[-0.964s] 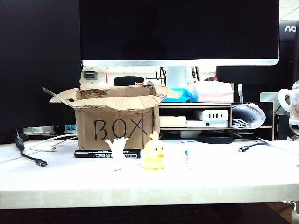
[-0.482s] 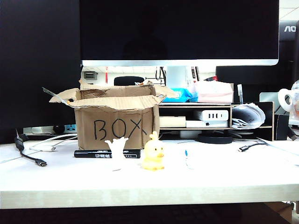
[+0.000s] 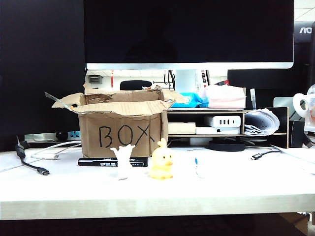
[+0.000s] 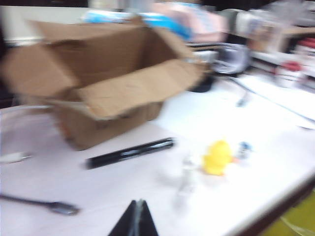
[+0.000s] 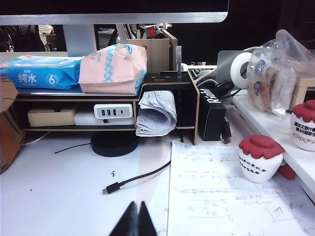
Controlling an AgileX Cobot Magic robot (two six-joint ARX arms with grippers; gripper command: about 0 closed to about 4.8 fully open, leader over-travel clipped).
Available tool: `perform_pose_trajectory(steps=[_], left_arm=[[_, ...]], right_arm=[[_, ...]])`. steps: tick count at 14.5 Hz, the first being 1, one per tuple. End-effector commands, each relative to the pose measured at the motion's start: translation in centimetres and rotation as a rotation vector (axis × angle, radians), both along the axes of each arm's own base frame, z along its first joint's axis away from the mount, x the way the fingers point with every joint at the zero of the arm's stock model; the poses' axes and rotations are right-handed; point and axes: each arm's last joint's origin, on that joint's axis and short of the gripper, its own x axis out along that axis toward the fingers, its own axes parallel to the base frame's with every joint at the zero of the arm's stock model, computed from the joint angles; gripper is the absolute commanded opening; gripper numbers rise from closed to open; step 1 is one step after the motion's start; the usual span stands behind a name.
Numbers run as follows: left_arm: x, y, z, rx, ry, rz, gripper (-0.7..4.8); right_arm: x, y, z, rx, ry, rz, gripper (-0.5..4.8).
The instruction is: Put the doll that is least similar in color compared to the others into the paper box.
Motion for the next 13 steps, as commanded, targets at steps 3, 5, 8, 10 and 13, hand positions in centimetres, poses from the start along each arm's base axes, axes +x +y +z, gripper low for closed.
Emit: perform_pose_trajectory(steps=[3, 5, 8, 10, 13], left_arm=[[0.1, -1.1, -1.0, 0.061, 0.105, -0.087, -0.05], [-0.1, -1.7, -1.3, 0.086, 0.139, -0.15, -0.05], [-0.3, -2.3, -1.6, 0.11, 0.168, -0.209, -0.05], [-0.3, -2.3, -1.8, 0.12, 0.184, -0.203, -0.05], [-0.2, -2.3, -1.8, 0.119, 0.182, -0.2, -0.05]], right_arm=[[0.0, 0.0, 0.0, 0.003, -0.011, 0.001, 0.0], [0.0, 0.0, 0.0, 0.003, -0.011, 0.001, 0.0], [0.0, 0.0, 0.0, 0.003, -0.011, 0.001, 0.0], [0.0, 0.0, 0.0, 0.003, -0.011, 0.001, 0.0], [0.0, 0.0, 0.0, 0.002, -0.012, 0.001, 0.0]])
